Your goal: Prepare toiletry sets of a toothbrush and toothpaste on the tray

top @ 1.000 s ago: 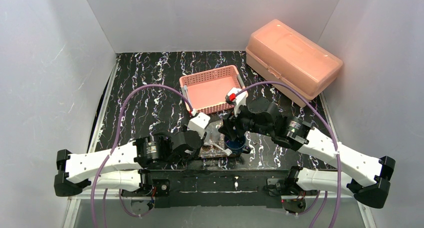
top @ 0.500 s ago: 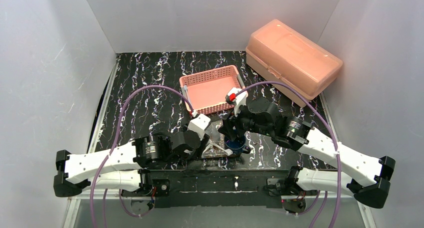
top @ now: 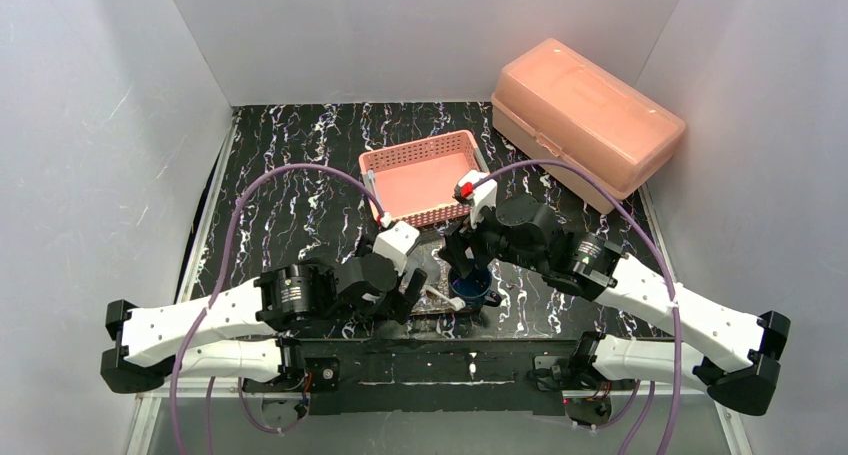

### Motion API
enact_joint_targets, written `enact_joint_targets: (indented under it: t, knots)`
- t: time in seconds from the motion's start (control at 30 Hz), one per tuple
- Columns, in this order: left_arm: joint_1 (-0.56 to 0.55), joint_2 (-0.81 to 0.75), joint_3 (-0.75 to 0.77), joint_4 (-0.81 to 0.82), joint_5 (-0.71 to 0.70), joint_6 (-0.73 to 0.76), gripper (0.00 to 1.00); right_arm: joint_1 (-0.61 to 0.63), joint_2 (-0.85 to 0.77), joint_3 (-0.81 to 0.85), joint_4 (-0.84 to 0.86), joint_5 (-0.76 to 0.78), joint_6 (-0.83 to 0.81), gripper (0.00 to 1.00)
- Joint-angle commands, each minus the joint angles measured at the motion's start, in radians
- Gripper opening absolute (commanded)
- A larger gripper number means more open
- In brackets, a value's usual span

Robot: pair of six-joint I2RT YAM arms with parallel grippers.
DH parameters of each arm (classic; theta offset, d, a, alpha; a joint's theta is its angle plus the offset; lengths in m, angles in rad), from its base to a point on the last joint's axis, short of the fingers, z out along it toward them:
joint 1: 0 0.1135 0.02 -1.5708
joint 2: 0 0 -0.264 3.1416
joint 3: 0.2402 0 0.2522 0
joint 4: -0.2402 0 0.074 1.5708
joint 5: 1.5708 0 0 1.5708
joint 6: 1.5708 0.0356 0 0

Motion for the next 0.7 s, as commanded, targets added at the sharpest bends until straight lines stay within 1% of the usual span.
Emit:
enact_joint_targets:
  t: [0.0,0.17,0.2,0.27,0.4,0.6,0.67]
  knots:
    - [0.011,-0.002,0.078,-0.046,-0.052,0.021,0.81,-0.02,0.035,0.067,0.008,0.094,-0.031,0.79]
    - [0.074,0.015,0.143,-0.076,-0.026,0.049,0.87,-0.064,0.108,0.119,0.005,0.097,-0.046,0.79]
    - [0.091,0.019,0.154,-0.085,-0.019,0.056,0.89,-0.081,0.115,0.123,0.01,0.088,-0.049,0.79]
    - [0.125,0.024,0.175,-0.099,-0.014,0.066,0.91,-0.129,0.129,0.13,0.016,0.06,-0.046,0.79]
    - [0.219,0.018,0.207,-0.101,0.024,0.105,0.93,-0.288,0.153,0.128,0.033,-0.048,-0.024,0.79]
    - [0.398,0.01,0.236,-0.12,0.055,0.151,0.95,-0.499,0.148,0.097,0.068,-0.159,0.032,0.8]
    - [0.452,0.0,0.234,-0.12,0.074,0.158,0.95,-0.567,0.135,0.087,0.078,-0.17,0.055,0.81]
